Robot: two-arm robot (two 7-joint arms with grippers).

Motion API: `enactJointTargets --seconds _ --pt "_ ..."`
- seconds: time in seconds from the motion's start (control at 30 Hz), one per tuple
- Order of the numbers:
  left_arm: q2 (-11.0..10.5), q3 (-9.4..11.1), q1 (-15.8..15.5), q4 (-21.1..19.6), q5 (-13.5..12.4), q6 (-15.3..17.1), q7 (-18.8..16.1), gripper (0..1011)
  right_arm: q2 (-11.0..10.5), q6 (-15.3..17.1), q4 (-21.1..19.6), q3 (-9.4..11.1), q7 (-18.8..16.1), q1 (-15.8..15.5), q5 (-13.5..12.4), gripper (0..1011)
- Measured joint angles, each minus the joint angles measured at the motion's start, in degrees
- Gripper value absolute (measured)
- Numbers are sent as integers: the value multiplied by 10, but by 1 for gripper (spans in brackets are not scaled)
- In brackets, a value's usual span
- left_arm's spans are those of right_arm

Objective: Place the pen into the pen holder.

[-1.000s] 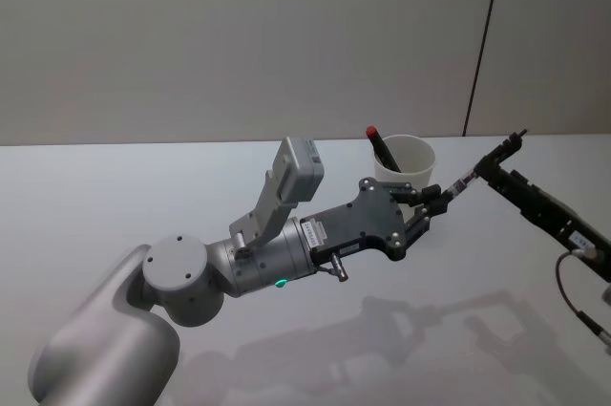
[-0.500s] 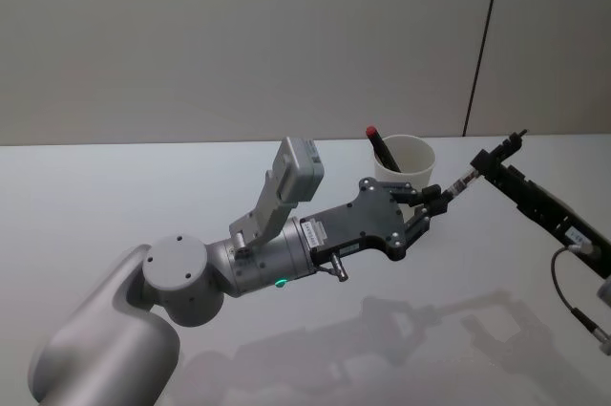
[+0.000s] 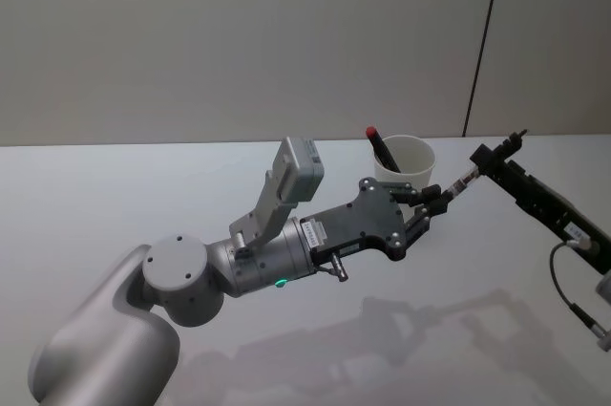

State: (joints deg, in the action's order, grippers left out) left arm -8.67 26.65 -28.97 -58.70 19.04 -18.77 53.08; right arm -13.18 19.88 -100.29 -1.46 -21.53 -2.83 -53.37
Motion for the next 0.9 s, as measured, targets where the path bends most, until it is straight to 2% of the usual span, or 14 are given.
enactJointTargets --seconds 0.17,0.43,0.47,0.57,0.67,0.73,0.77,0.9 --pt "0 0 0 0 0 0 0 126 -1 -3 0 -3 6 2 -1 921" --pt "0 0 0 0 0 0 0 126 -2 -6 2 -7 13 6 -5 681" --pt "0 0 0 0 0 0 0 126 -2 -7 3 -7 13 6 -6 681" --pt "0 0 0 0 0 0 0 126 -2 -10 4 -8 14 7 -10 550" --pt "0 0 0 0 0 0 0 126 -2 -13 6 -10 14 8 -15 476" --pt "0 0 0 0 0 0 0 126 -2 -14 7 -11 14 9 -18 409" --pt "0 0 0 0 0 0 0 126 -2 -16 7 -11 14 10 -21 341" --pt "0 0 0 0 0 0 0 126 -1 -21 9 -13 14 11 -27 225"
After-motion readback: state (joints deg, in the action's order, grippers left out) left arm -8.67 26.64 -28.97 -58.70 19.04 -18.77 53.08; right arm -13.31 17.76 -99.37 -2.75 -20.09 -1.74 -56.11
